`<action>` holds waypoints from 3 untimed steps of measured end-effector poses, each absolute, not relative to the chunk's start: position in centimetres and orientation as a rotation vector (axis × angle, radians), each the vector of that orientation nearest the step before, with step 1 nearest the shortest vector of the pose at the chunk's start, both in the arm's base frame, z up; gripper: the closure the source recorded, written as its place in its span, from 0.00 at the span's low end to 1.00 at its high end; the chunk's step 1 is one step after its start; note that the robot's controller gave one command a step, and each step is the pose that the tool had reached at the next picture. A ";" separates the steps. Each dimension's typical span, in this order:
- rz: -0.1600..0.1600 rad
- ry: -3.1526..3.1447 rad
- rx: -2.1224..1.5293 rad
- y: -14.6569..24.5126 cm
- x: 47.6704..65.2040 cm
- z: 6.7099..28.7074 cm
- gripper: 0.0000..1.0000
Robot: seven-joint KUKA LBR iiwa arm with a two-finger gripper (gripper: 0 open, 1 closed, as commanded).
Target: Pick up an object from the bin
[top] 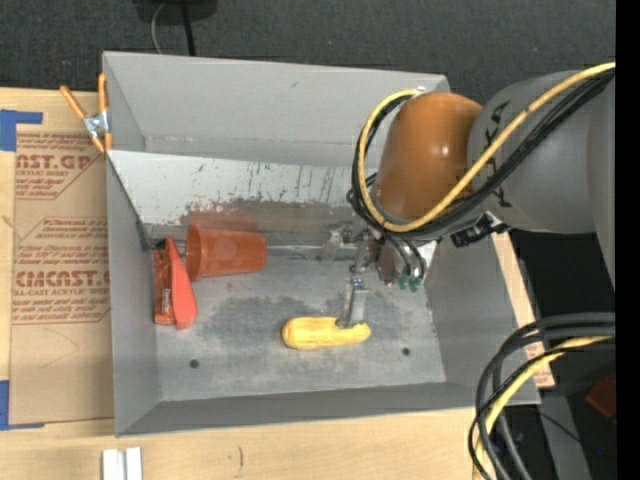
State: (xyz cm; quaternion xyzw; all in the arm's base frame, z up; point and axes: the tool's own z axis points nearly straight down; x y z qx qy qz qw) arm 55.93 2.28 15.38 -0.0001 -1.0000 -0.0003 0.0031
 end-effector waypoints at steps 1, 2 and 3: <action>-0.001 -3.143 -0.001 2.3 56.1 15.8 0.00; -0.001 -3.143 0.075 2.5 53.1 10.2 0.00; 0.000 -3.131 0.136 2.6 51.2 8.7 0.00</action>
Offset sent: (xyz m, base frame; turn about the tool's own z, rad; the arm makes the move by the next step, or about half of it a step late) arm -0.0462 0.0050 -0.0838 -0.0761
